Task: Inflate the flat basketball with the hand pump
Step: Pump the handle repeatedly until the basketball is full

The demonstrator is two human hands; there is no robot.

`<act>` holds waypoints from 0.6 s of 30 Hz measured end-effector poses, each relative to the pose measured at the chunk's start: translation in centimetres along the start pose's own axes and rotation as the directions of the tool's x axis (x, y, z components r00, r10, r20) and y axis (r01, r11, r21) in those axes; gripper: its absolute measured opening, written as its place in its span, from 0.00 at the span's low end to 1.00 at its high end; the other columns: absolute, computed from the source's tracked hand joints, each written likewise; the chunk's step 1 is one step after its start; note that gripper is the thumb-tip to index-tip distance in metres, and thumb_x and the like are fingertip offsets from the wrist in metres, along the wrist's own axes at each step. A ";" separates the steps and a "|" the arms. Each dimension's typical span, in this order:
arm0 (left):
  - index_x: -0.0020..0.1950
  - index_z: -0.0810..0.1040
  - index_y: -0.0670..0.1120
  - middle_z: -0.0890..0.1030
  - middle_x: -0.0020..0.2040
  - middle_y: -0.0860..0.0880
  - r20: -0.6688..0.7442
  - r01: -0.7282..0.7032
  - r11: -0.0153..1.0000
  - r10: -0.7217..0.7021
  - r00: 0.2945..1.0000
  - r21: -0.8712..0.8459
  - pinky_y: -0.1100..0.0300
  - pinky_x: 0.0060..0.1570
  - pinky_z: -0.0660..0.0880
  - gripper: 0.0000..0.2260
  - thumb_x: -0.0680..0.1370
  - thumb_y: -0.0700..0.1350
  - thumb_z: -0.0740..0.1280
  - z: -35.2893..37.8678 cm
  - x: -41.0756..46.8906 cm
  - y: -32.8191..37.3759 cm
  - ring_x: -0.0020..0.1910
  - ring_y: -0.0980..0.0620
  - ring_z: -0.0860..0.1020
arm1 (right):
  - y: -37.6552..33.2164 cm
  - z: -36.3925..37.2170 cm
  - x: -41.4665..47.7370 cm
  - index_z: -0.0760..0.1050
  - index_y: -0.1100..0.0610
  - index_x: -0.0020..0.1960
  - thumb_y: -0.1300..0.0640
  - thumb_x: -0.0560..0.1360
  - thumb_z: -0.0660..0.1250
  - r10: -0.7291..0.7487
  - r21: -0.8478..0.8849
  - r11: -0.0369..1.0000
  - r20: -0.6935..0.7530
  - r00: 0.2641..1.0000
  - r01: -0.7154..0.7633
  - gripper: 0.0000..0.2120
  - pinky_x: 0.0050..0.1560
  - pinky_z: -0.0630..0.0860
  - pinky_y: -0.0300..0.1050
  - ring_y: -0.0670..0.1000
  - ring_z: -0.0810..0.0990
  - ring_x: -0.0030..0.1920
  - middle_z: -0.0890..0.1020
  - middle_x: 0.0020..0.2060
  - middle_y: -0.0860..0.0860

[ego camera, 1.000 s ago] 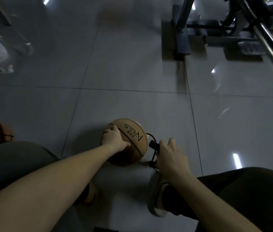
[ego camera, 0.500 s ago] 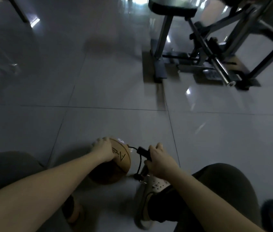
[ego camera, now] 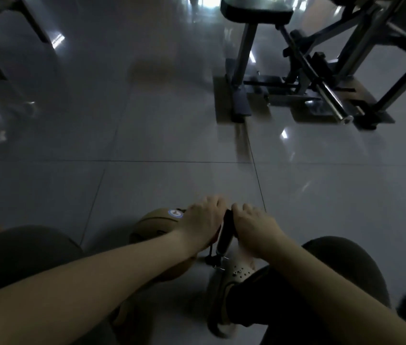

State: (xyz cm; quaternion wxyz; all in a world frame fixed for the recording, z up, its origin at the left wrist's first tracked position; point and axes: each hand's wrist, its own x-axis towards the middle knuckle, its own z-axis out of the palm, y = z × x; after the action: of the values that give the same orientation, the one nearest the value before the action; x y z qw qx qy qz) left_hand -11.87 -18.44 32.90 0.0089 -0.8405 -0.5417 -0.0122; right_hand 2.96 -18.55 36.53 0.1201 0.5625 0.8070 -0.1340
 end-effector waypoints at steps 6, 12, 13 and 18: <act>0.41 0.72 0.45 0.74 0.38 0.45 -0.082 0.015 1.000 -0.014 0.997 0.019 0.57 0.26 0.67 0.12 0.63 0.39 0.74 6.7 0.4 0.8 0.32 0.48 0.74 | 0.1 4.5 1.5 0.65 0.58 0.63 0.58 0.77 0.65 0.040 0.030 0.999 0.085 0.996 -0.043 0.17 0.54 0.77 0.50 0.56 0.74 0.54 0.72 0.56 0.56; 0.44 0.63 0.46 0.73 0.39 0.44 -0.035 0.023 0.999 -0.022 0.999 0.023 0.55 0.27 0.66 0.09 0.66 0.38 0.60 8.8 1.3 0.2 0.32 0.47 0.73 | 1.0 6.9 5.1 0.64 0.59 0.64 0.57 0.75 0.66 0.014 -0.024 1.000 0.202 0.979 -0.010 0.20 0.58 0.76 0.53 0.59 0.73 0.57 0.72 0.59 0.58; 0.45 0.64 0.46 0.74 0.39 0.44 -0.020 0.009 1.000 -0.009 1.000 0.015 0.55 0.28 0.67 0.09 0.68 0.39 0.62 9.3 1.1 0.4 0.32 0.47 0.73 | 1.1 7.6 5.3 0.64 0.60 0.65 0.57 0.76 0.66 0.025 -0.023 1.000 0.235 0.972 -0.020 0.20 0.58 0.75 0.53 0.59 0.74 0.58 0.72 0.59 0.59; 0.53 0.68 0.44 0.76 0.49 0.41 0.225 0.053 0.990 -0.024 0.974 -0.127 0.52 0.37 0.76 0.21 0.69 0.52 0.74 11.1 -0.4 1.3 0.42 0.43 0.78 | 0.9 9.3 5.1 0.64 0.60 0.66 0.56 0.76 0.67 0.008 0.039 0.999 0.302 0.953 -0.021 0.22 0.59 0.75 0.54 0.61 0.74 0.60 0.73 0.61 0.60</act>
State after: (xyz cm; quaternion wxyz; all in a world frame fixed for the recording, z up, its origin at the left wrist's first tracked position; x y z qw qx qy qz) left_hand -10.71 -19.00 21.76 -0.1078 -0.8246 -0.5534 0.0461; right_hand 2.52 -17.06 25.99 0.2310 0.5436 0.7722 -0.2343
